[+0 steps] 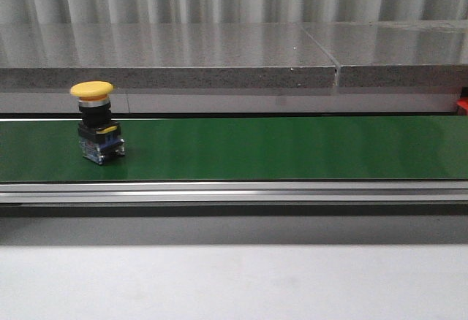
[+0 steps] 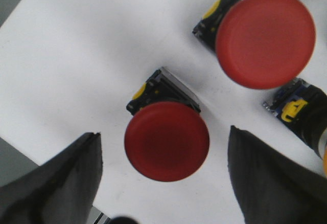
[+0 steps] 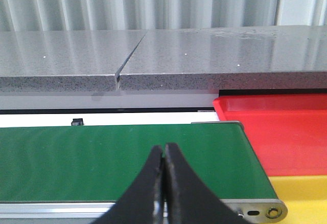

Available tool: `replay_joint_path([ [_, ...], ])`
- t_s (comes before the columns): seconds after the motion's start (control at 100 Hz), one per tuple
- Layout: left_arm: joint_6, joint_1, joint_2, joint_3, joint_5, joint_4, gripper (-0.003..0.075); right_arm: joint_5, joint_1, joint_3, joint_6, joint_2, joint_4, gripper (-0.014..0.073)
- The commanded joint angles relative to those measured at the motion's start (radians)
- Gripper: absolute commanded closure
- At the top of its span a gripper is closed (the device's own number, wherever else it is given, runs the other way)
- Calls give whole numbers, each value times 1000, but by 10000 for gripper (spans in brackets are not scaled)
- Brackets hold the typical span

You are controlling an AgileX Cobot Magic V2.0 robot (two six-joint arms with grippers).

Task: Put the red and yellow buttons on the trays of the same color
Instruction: 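Move the left gripper to the red push button and grasp it, then carry the red button onto the conveyor and open the left gripper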

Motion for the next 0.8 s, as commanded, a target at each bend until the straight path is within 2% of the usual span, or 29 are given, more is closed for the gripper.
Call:
replay_joint_path([
  [0.0,0,4,-41,-28,0,-6,297,-78,-1,-17,-1,-9,-10,662],
  [0.44,0,4,-41,-16,8,-8,578,-78,-1,-17,-1,-9,-10,662],
  [0.6,0,4,-53,-37,42,-13,627,-78,-1,-17,-1,-9,-10,662],
  [0.79,2,4,-133,-48,51,-21,629,-78,-1,-17,-1,-9,-10,662],
])
